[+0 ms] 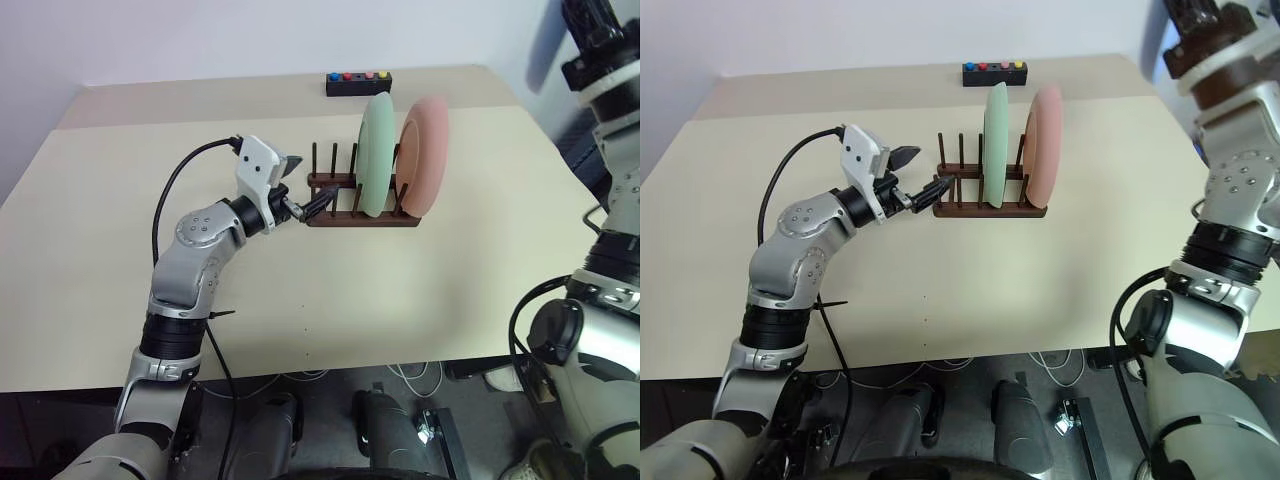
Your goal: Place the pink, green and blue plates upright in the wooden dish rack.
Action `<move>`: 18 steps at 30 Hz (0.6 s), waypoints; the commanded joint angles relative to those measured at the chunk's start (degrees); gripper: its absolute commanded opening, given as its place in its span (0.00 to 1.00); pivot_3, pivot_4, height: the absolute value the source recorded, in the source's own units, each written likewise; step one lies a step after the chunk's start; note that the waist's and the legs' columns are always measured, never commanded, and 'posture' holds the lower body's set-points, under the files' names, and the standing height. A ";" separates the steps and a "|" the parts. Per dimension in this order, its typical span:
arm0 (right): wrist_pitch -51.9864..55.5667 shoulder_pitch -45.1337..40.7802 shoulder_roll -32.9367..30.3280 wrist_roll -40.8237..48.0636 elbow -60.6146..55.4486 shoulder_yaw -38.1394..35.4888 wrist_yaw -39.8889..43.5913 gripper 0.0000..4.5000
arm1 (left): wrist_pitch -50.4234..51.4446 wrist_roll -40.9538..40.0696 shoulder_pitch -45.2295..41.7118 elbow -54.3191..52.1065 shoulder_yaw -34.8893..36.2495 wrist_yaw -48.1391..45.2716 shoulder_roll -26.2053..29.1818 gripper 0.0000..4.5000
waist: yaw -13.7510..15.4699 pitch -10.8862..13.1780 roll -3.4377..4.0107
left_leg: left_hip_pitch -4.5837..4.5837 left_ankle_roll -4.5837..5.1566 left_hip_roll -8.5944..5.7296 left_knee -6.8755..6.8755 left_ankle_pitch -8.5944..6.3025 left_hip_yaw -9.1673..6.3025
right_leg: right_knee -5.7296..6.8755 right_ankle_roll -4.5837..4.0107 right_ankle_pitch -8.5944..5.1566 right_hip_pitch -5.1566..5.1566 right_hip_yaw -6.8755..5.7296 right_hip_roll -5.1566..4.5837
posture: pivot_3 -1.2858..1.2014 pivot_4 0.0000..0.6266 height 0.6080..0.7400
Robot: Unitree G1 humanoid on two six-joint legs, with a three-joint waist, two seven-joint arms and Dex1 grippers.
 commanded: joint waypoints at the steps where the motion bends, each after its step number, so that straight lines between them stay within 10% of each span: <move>1: 2.78 -2.96 1.57 6.14 -6.62 0.88 -0.66 0.00 | -0.49 -0.95 0.75 -2.29 1.54 1.23 0.39 1.00 | 0.11 0.00 0.00 | 0.00 0.00 0.00 0.00 0.00 0.00 | 0.04 0.00 0.00 -0.03 0.00 0.00 | 0.52 0.24 1.00; 18: 13.22 0.05 20.35 33.77 -17.01 8.40 -14.17 0.00 | -0.06 -10.67 7.02 -7.46 9.76 -4.33 10.11 1.00 | 0.03 -0.02 0.01 | -0.04 -0.02 -0.01 -0.06 0.01 -0.05 | 0.11 -0.02 -0.01 -0.16 0.02 -0.05 | 0.52 0.24 1.00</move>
